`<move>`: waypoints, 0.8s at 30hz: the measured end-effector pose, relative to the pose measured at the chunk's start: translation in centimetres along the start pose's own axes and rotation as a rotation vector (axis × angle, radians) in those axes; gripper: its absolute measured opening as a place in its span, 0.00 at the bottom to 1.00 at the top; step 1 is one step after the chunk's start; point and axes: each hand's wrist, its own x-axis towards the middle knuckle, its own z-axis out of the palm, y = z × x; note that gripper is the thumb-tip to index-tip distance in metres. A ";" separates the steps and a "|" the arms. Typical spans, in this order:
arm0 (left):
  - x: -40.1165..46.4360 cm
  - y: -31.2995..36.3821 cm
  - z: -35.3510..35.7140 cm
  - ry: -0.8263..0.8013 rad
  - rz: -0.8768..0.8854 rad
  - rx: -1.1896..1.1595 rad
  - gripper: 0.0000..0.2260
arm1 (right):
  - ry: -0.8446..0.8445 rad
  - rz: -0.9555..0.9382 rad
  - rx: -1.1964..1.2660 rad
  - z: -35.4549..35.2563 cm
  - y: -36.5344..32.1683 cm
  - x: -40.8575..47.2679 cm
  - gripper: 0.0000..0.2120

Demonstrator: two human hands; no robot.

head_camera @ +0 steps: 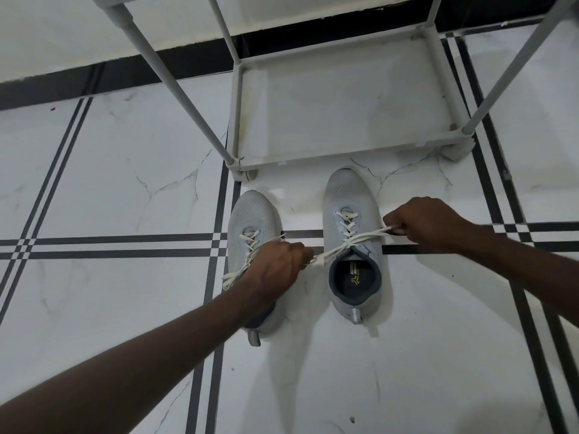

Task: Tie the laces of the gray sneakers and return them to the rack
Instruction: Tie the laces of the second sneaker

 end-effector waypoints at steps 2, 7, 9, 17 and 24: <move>-0.3 0.1 -0.1 0.003 0.009 -0.013 0.23 | 0.007 -0.003 0.080 0.6 0.9 0.6 0.12; -1.4 0.3 0.5 -0.051 -0.003 -0.024 0.20 | -0.125 0.057 0.352 0.5 2.1 1.3 0.16; -1.5 0.2 0.6 -0.079 -0.004 0.007 0.21 | -0.151 0.094 0.421 0.7 2.3 1.4 0.16; -0.4 -0.6 0.2 -0.028 -0.150 -0.149 0.14 | 0.016 0.051 0.175 1.0 0.1 0.2 0.03; 3.0 5.2 -1.0 -0.038 -0.364 -0.386 0.21 | 0.258 -0.253 0.182 1.6 -5.4 -0.3 0.18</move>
